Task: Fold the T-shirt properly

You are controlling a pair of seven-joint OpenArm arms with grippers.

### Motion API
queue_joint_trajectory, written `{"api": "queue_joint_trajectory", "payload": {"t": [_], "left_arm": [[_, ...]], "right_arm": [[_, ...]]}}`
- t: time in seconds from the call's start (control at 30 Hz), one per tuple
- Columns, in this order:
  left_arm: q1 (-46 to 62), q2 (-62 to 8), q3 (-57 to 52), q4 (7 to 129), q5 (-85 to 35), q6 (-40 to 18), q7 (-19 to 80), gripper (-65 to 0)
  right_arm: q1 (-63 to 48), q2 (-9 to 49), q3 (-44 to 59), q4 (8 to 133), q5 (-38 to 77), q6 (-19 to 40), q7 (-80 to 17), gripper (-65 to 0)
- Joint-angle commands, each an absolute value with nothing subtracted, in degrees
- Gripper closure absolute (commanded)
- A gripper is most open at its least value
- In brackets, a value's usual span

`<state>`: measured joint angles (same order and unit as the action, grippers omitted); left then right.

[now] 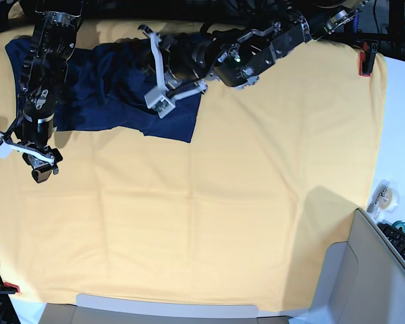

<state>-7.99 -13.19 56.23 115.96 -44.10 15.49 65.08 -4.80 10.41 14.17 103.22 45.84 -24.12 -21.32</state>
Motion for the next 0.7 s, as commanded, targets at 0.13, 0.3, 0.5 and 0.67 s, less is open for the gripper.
{"api": "queue_joint_trajectory", "payload": {"t": [0.13,0.3,0.5,0.67], "left_arm": [[-5.14,-13.05,49.01,116.35,-44.35,15.69,63.34,-0.2],[-5.41,-12.79,47.69,113.36,-42.33,15.69,62.99,-0.2],[-5.58,-9.71,47.96,107.30,-39.78,15.43,62.99,-0.2],[-6.37,-8.66,51.65,106.68,-39.60,15.52,62.90,-0.2]], "right_arm": [[-4.00,10.95,14.37,104.22,45.67,-23.43,-19.91,-31.9],[-4.00,10.95,14.37,104.22,45.67,-23.43,-19.91,-31.9],[-4.00,10.95,14.37,104.22,45.67,-23.43,-19.91,-31.9],[-4.00,10.95,14.37,104.22,45.67,-23.43,-19.91,-31.9]]}}
